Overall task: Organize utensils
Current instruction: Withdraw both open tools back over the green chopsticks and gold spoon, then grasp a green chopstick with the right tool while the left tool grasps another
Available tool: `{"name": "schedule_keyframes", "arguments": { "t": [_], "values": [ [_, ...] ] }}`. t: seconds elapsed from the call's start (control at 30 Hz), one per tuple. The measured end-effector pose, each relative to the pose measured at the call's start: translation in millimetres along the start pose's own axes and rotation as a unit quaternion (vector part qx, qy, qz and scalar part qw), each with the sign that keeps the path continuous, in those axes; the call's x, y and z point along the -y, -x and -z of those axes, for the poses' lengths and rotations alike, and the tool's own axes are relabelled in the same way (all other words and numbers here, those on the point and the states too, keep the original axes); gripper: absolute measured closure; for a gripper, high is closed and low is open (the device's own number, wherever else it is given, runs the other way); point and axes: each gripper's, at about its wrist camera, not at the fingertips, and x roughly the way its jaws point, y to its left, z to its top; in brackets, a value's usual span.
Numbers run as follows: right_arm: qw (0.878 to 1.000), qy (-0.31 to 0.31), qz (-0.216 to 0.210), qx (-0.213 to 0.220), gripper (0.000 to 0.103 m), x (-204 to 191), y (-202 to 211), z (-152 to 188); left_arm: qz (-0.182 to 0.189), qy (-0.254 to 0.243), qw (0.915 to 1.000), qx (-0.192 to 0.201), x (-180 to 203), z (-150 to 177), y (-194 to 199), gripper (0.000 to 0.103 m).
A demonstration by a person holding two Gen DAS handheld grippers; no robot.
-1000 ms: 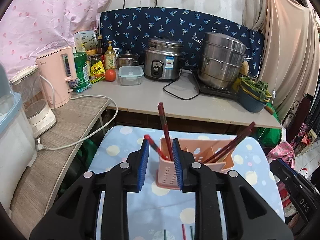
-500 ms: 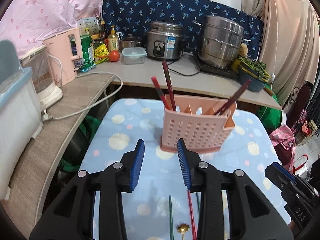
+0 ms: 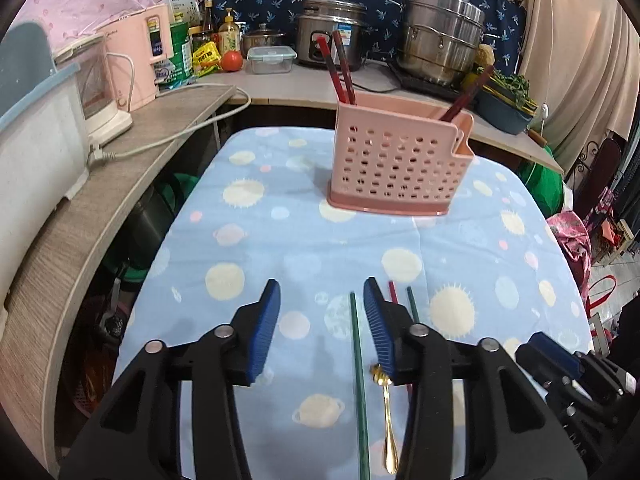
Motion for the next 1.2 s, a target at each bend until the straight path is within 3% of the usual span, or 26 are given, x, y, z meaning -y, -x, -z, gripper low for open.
{"name": "schedule_keyframes", "arguments": {
  "t": [0.43, 1.0, 1.2],
  "values": [
    [0.997, 0.018, -0.005, -0.069, 0.082, -20, -18, 65, -0.005, -0.005, 0.9982, -0.059, -5, 66, -13, 0.056],
    [0.995, 0.025, -0.001, -0.093, 0.082, -22, -28, 85, -0.011, -0.001, 0.9957, -0.092, -12, 96, -15, 0.052],
    [0.996, 0.025, 0.005, -0.089, 0.091, -18, -28, 85, -0.005, -0.006, 0.9948, -0.101, -9, 103, -14, 0.052]
  ]
}}
